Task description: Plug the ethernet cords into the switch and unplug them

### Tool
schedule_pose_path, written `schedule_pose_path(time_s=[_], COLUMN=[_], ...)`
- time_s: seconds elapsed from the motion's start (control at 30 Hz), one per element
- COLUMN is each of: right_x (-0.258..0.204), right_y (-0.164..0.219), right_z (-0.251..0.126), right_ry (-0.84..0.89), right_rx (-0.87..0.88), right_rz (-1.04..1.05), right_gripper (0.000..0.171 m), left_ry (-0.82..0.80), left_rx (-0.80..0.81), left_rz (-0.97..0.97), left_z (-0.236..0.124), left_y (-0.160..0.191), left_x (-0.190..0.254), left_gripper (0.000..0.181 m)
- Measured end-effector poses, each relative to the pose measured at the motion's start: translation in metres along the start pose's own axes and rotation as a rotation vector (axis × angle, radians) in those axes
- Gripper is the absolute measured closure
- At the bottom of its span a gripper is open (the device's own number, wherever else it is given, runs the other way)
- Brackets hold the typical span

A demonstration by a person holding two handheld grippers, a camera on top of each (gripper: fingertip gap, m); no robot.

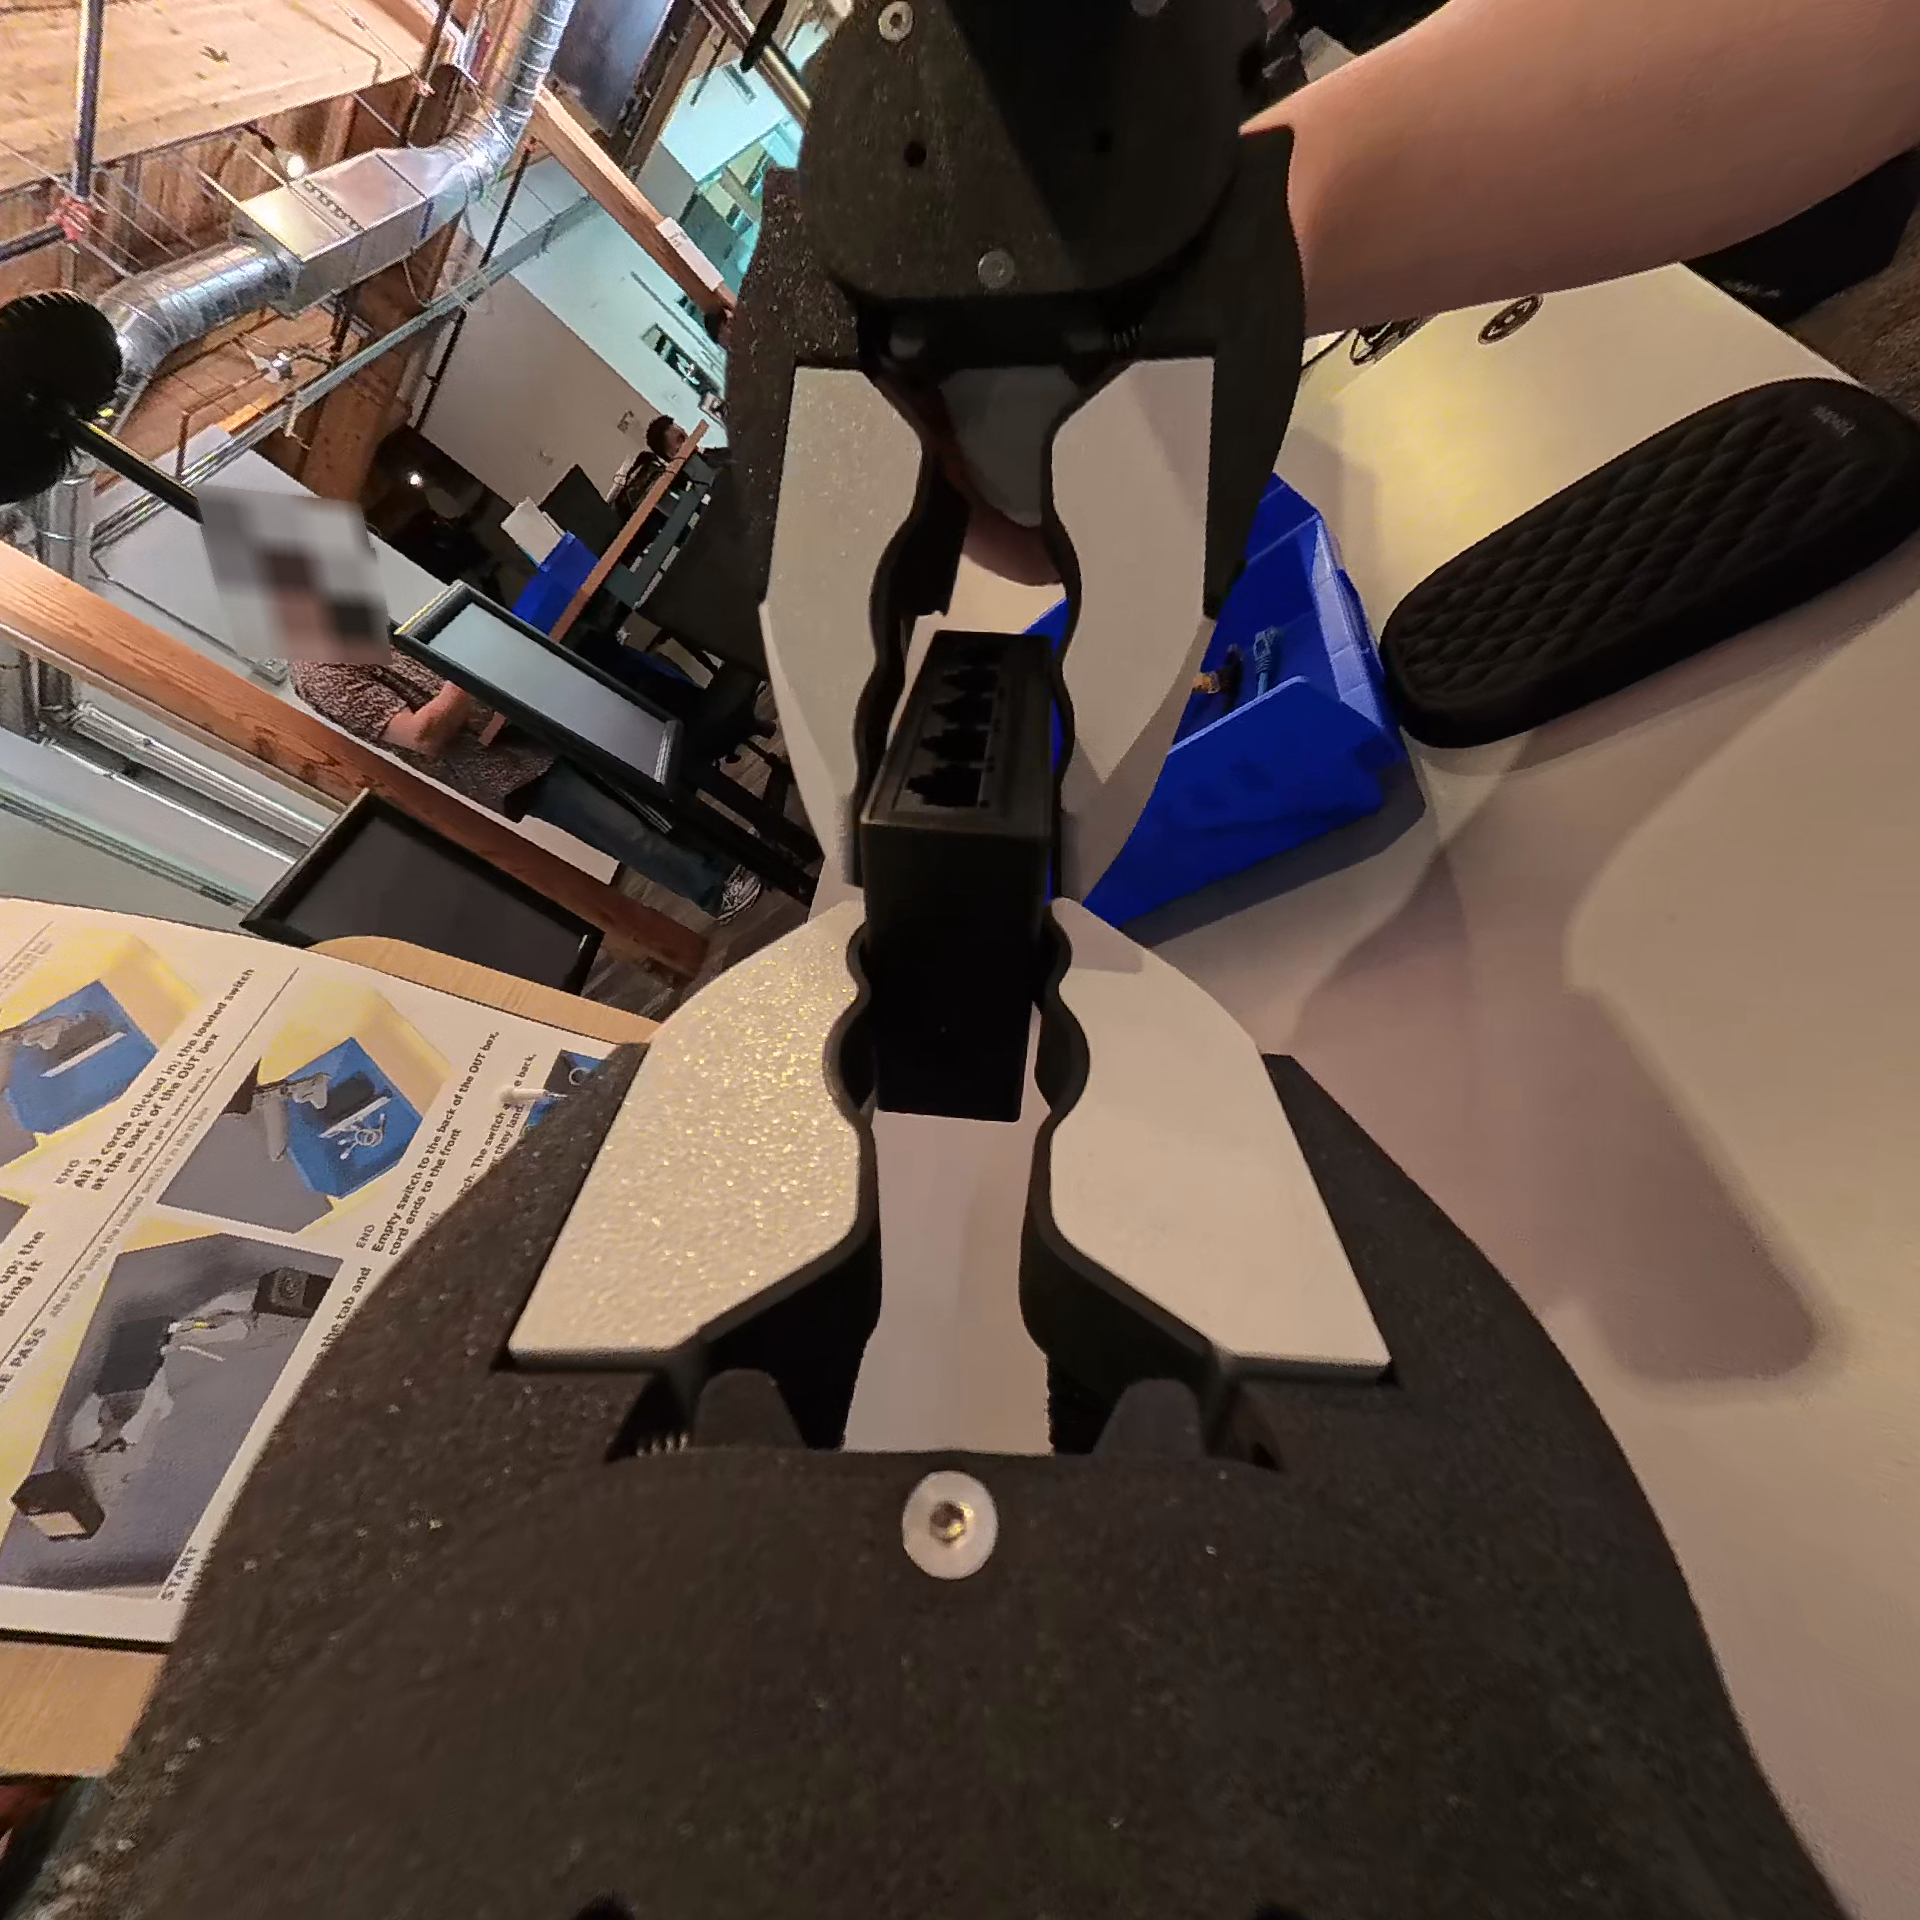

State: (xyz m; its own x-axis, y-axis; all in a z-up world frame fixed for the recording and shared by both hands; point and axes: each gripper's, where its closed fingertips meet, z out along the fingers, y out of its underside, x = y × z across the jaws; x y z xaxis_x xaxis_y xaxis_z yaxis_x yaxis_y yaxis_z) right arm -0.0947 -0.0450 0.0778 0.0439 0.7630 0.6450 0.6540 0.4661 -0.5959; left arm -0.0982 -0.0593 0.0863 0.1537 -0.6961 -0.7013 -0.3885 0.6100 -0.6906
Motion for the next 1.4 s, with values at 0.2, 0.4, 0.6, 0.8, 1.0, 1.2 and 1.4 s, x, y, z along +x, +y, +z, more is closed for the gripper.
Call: schedule_pose_path(time_s=[0.2, 0.4, 0.6, 0.8, 1.0, 1.2, 1.4], right_x=[-0.003, -0.005, -0.006, -0.006, -0.007, -0.007, -0.007], right_y=[-0.001, 0.004, 0.007, 0.011, 0.015, 0.019, 0.020], right_z=[0.002, 0.002, 0.005, 0.007, 0.008, 0.009, 0.009], right_ry=[0.021, -0.001, -0.013, -0.017, -0.020, -0.021, -0.015], right_rx=[-0.015, -0.039, -0.042, -0.043, -0.050, -0.061, -0.068], right_rz=[-0.058, -0.041, -0.028, -0.022, -0.024, -0.032, -0.046], right_gripper=[0.142, 0.143, 0.143, 0.143, 0.143, 0.143, 0.143], left_ry=[0.011, 0.024, 0.037, 0.041, 0.047, 0.049, 0.049], left_rx=[-0.007, -0.006, -0.019, -0.028, -0.040, -0.052, -0.058], left_rz=[-0.003, -0.024, -0.038, -0.035, -0.039, -0.038, -0.036], left_z=[-0.001, 0.002, 0.003, 0.004, 0.006, 0.009, 0.010], left_y=[0.001, 0.003, 0.006, 0.009, 0.012, 0.016, 0.017], left_x=[0.001, 0.002, 0.004, 0.004, 0.005, 0.007, 0.007], left_gripper=[0.154, 0.154, 0.154, 0.154, 0.154, 0.154, 0.154])
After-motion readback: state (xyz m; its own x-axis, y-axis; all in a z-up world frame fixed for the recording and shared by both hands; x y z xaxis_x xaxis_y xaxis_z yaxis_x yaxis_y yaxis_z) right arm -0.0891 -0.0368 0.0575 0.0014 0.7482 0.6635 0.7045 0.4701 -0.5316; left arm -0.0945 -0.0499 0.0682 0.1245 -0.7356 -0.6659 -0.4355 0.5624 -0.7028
